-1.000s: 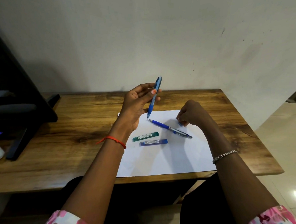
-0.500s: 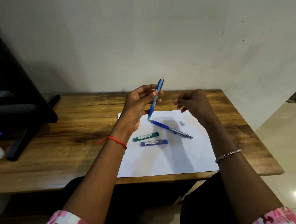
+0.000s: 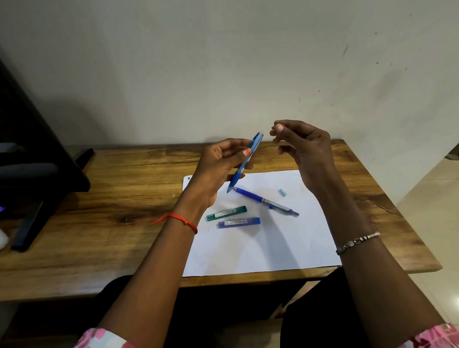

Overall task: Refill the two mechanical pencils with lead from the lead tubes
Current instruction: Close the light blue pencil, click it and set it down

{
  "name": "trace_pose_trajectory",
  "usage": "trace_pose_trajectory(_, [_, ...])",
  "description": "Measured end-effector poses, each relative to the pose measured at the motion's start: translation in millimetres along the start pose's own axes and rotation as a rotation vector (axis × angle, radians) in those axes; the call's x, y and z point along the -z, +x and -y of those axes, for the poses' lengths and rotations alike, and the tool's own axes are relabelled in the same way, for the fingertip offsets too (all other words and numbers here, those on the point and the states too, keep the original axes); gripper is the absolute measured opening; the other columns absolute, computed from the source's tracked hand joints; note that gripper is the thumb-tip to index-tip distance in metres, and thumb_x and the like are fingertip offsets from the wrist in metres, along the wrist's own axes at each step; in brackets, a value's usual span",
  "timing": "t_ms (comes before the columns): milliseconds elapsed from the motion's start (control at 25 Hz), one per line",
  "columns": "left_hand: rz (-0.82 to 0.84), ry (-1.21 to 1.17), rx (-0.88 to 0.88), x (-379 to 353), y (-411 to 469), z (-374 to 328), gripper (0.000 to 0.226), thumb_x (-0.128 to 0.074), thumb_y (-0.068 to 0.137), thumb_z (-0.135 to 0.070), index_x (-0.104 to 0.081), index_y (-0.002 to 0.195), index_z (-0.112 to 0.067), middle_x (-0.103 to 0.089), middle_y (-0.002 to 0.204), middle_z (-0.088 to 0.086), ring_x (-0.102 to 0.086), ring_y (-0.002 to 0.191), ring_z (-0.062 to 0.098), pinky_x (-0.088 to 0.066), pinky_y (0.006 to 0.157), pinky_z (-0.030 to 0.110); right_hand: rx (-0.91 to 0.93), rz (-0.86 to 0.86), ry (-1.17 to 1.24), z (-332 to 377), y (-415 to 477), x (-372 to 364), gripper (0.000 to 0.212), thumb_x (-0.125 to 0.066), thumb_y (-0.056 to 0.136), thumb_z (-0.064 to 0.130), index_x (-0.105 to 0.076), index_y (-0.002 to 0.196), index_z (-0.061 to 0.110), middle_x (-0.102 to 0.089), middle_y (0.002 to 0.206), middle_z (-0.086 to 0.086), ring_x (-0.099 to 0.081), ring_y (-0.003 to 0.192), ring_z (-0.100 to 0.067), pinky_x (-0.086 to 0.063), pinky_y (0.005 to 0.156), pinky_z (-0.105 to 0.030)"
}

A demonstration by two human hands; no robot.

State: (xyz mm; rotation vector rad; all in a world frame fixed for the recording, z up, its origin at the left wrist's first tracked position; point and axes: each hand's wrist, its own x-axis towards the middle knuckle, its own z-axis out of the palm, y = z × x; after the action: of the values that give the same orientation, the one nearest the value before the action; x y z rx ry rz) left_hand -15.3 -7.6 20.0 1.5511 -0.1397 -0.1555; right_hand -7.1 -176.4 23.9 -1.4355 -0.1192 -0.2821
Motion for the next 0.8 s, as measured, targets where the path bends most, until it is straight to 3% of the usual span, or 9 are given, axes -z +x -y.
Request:
trace_pose_trajectory(360, [0.014, 0.058, 0.0, -1.2, 0.3, 0.6, 0.013, -0.057, 0.088, -0.012, -0.062, 0.094, -0.023, -0.067, 0.086, -0.008, -0.068, 0.061, 0.002, -0.055, 0.063, 0.02, 0.011, 0.05, -0.11, -1.0, 0.0, -2.5, 0.01, -0.067, 0.081, 0.01, -0.072, 0.086, 0.017, -0.073, 0.072, 0.009, -0.064, 0.075, -0.013, -0.049, 0.059, -0.022])
trace_pose_trajectory(800, [-0.003, 0.081, 0.013, -1.5, -0.6, -0.1, 0.012, -0.057, 0.088, -0.013, -0.062, 0.097, -0.019, -0.067, 0.095, 0.0, -0.067, 0.062, 0.004, -0.055, 0.067, 0.023, 0.034, 0.12, -0.125, -0.4, 0.7, -1.2, 0.011, -0.064, 0.083, 0.008, -0.07, 0.087, 0.016, -0.073, 0.073, 0.007, -0.066, 0.074, -0.013, -0.049, 0.058, -0.022])
